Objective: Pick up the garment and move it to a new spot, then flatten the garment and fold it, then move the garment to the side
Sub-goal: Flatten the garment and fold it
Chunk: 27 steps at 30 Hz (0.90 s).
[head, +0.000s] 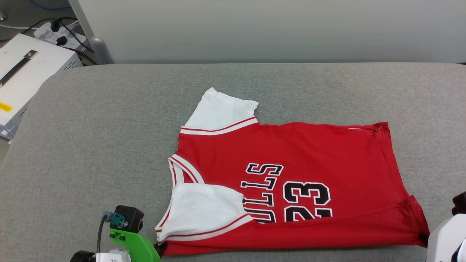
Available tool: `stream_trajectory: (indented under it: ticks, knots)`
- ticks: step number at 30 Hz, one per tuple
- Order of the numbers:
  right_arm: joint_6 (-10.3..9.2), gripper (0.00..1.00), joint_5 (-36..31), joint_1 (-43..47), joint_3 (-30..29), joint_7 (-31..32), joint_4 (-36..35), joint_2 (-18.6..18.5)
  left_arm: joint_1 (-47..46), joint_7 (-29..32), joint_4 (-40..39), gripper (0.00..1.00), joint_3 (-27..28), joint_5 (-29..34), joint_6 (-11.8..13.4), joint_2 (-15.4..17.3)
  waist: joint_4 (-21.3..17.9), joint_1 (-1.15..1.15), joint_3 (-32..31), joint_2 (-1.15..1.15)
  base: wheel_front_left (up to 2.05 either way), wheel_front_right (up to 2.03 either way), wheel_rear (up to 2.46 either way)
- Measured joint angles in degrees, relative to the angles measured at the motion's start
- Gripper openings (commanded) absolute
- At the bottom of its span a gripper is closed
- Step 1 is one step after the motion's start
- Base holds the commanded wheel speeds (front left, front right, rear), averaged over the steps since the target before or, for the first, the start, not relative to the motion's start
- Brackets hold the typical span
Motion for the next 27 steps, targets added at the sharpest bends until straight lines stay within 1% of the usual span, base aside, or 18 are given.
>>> stream_trajectory:
  ticks: [5,10,11,12,15,19,22,24,27]
  knots:
    - [0.0,0.0,0.15,1.5,-0.49,1.08,-0.94,1.13,0.38,0.31,1.78,0.0,-0.82,-0.4,-0.91,-0.68,-0.29,0.0,0.26,0.0,0.0,0.0,0.0]
    - [0.0,0.0,0.14,1.71,0.25,0.34,0.91,1.76,0.38,0.2,4.31,0.0,-1.44,-0.74,-1.81,-2.03,-0.51,0.0,0.43,0.0,0.0,0.0,0.0]
    - [0.0,0.33,0.11,1.71,0.4,-0.08,1.54,1.78,0.38,0.01,4.85,0.39,-1.59,-0.68,-1.85,-2.2,-0.5,0.0,0.38,0.0,0.0,0.0,0.0]
    - [0.0,1.0,-0.03,1.7,0.46,-0.56,2.03,1.78,0.37,-0.4,5.25,1.0,-1.69,-0.53,-1.85,-2.34,-0.48,0.0,0.32,0.0,0.0,0.0,0.0]
    - [-0.01,1.0,-0.29,1.49,0.8,-3.08,3.08,1.78,0.35,-2.15,6.7,1.0,-1.6,-0.04,-1.91,-3.07,-0.32,0.0,-0.03,0.0,0.0,0.0,0.0]
    - [-0.01,1.0,-0.19,0.47,1.3,-7.19,3.0,1.26,0.07,-6.53,7.32,1.0,-0.35,0.79,-2.14,-4.35,-0.07,0.0,-0.91,0.0,0.0,0.0,0.0]
    - [-0.01,1.0,0.47,-0.58,2.31,-11.47,1.91,-0.02,-0.54,-11.49,7.69,1.0,1.2,2.75,-2.14,-5.22,0.09,0.0,-1.75,0.0,0.0,0.0,0.0]
    - [-0.02,1.0,1.12,-1.44,3.36,-15.27,0.74,-0.79,-1.13,-15.92,7.79,1.0,2.53,3.9,-2.14,-5.91,0.17,0.0,-2.33,0.0,0.0,0.0,0.0]
    - [-0.02,1.0,1.43,-2.58,4.26,-21.35,-0.71,-1.02,-1.99,-22.27,7.81,1.0,4.16,5.39,-2.22,-6.94,0.23,0.0,-3.07,0.0,0.0,0.0,0.0]
